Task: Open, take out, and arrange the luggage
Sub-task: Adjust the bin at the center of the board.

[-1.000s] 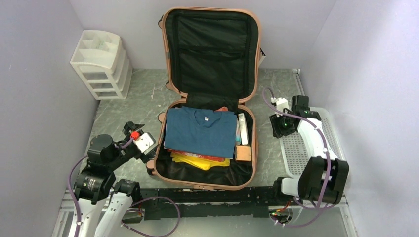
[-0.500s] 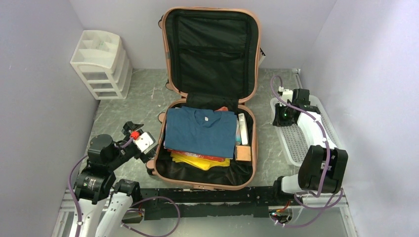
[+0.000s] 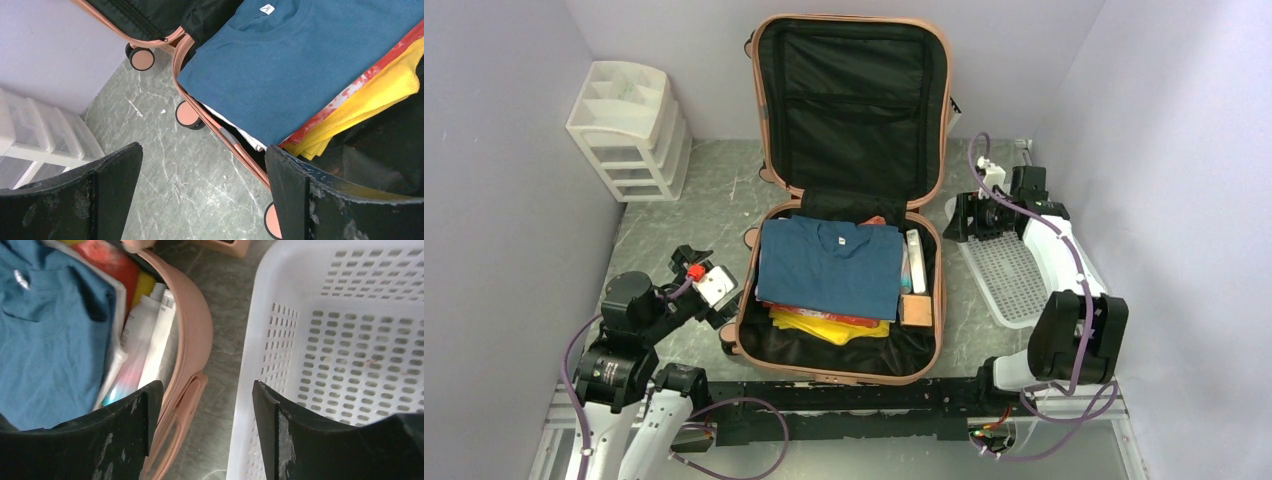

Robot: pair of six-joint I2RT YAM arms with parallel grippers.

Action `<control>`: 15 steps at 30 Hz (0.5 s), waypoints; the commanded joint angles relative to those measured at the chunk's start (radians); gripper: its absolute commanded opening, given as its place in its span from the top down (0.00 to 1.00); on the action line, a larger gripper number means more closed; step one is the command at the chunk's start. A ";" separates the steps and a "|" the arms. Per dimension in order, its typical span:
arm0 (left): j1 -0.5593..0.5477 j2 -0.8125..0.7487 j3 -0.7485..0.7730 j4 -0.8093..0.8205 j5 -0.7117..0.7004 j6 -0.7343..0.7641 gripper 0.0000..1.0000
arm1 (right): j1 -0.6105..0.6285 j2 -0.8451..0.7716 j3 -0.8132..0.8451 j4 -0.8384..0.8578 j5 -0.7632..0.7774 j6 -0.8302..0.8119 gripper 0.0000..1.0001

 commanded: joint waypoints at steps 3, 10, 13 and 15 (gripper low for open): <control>0.006 0.021 0.005 0.027 -0.005 -0.007 0.03 | -0.074 -0.140 0.071 -0.142 -0.008 -0.200 0.29; 0.006 0.013 0.000 0.031 -0.004 -0.008 0.03 | -0.144 -0.250 -0.048 -0.156 0.234 -0.354 0.37; 0.006 0.015 0.000 0.031 -0.004 -0.006 0.03 | -0.144 -0.281 -0.137 -0.112 0.284 -0.417 0.43; 0.006 0.015 0.001 0.028 -0.003 -0.003 0.03 | -0.142 -0.294 -0.198 -0.110 0.280 -0.475 0.45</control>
